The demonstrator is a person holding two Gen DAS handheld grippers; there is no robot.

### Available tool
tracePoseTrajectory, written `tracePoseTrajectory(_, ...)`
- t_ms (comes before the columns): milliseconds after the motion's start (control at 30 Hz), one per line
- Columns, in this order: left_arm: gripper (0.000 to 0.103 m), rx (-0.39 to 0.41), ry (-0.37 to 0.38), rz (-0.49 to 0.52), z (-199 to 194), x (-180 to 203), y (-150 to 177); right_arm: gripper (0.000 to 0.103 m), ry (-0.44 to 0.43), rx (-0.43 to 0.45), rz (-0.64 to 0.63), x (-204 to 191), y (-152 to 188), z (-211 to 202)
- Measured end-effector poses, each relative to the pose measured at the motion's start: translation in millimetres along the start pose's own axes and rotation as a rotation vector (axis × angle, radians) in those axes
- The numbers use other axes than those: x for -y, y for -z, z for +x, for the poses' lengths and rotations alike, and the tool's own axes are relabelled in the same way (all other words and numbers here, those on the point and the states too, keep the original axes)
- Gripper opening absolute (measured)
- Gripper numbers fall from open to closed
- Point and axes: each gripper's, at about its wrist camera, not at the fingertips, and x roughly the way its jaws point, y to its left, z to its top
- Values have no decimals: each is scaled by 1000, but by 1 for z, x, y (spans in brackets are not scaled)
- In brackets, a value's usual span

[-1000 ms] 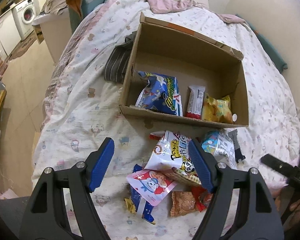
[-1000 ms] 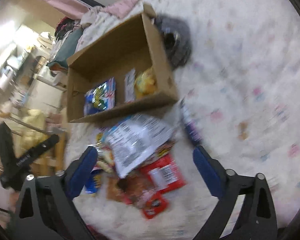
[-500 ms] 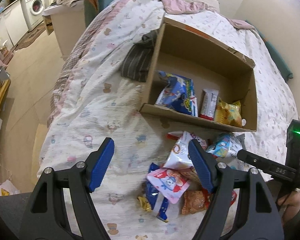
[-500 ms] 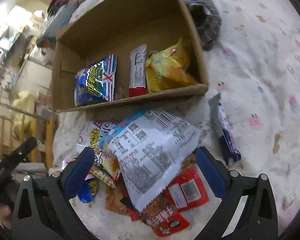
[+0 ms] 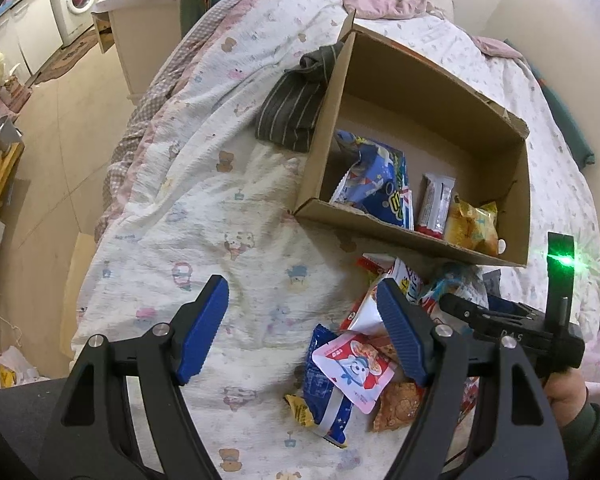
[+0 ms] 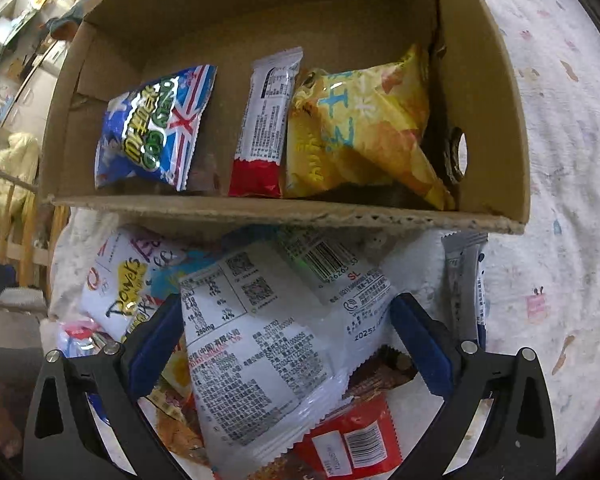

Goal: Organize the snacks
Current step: 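Grasp the white printed snack bag with the right tool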

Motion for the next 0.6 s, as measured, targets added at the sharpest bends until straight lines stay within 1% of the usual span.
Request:
tracePoseTrajectory(33,74,-3,0,0,1,0,0,103,3,-6,-10,-1,1,1)
tracePoseTrajectory(67,74,-7,0,0,2,1,0,99,3,-6,-22,-4,3,1)
tracePoseTrajectory(100,74,-12,1,-1,4,1,1,91,-6,-5,-33,-7,4,2)
tracePoseTrajectory(133,74,-17,3,-2,5,2,1,87,-17,-8,-45,-8,5,1)
tracePoseTrajectory(167,74,-21,5,-4,5,2,1,81,-21,-3,-66,-11,6,-2)
tracePoseTrajectory(267,74,-29,10,-6,6,4,1,71,-30,12,-110,-19,12,-10)
tracePoseTrajectory(333,74,-33,8,-2,7,5,2,70,-48,34,-147,-26,21,-21)
tracePoseTrajectory(400,74,-54,1,9,11,7,4,70,-53,59,-167,-30,28,-33)
tracePoseTrajectory(467,74,-82,-8,18,15,7,8,70,-58,90,-167,-31,37,-49)
tracePoseTrajectory(533,73,-110,-5,15,19,6,12,70,-87,115,-154,-27,41,-63)
tracePoseTrajectory(567,71,-124,-5,20,21,7,15,70,-105,131,-145,-24,44,-71)
tracePoseTrajectory(600,65,-149,-7,31,25,9,17,70,-118,156,-133,-20,47,-80)
